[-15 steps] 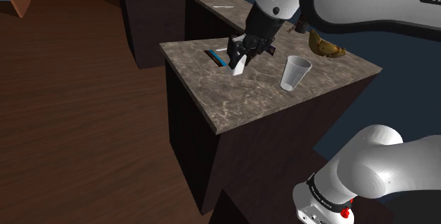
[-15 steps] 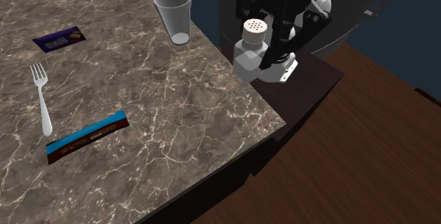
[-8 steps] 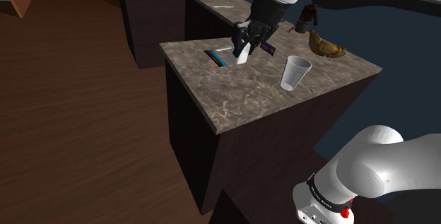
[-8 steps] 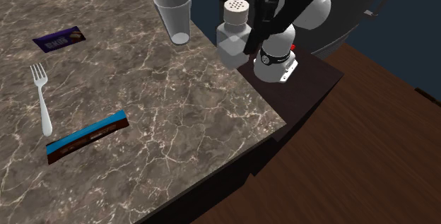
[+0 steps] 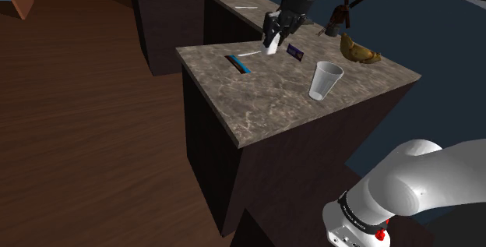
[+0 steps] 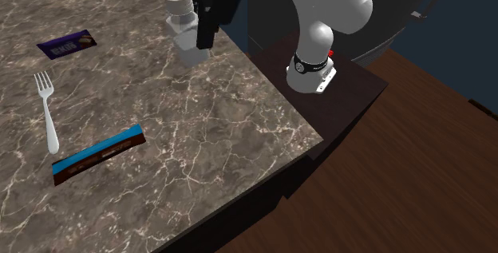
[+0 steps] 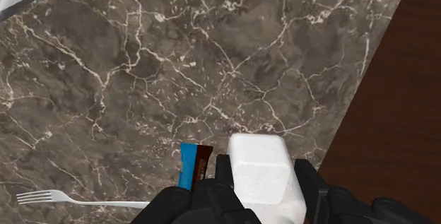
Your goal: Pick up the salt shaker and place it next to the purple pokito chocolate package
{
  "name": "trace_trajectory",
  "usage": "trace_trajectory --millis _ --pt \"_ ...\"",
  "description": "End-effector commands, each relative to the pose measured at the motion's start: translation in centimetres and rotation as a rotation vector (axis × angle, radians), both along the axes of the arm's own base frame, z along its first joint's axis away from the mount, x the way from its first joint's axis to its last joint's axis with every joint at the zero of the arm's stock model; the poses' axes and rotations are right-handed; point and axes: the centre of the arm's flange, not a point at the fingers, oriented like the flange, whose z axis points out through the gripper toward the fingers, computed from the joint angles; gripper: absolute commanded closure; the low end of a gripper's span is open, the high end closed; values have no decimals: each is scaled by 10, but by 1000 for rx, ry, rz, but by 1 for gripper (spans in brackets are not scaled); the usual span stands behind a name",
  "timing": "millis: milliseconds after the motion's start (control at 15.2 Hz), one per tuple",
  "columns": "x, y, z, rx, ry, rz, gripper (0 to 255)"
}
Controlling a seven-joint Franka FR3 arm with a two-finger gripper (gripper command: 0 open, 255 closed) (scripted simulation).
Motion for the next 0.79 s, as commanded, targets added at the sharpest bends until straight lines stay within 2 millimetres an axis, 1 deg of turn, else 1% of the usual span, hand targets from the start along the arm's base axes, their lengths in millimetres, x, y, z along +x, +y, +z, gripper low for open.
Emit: trace_trajectory --millis 0,726 --pt "13 -24 0 -1 0 1 255" --pt "94 -144 0 -1 0 1 255"
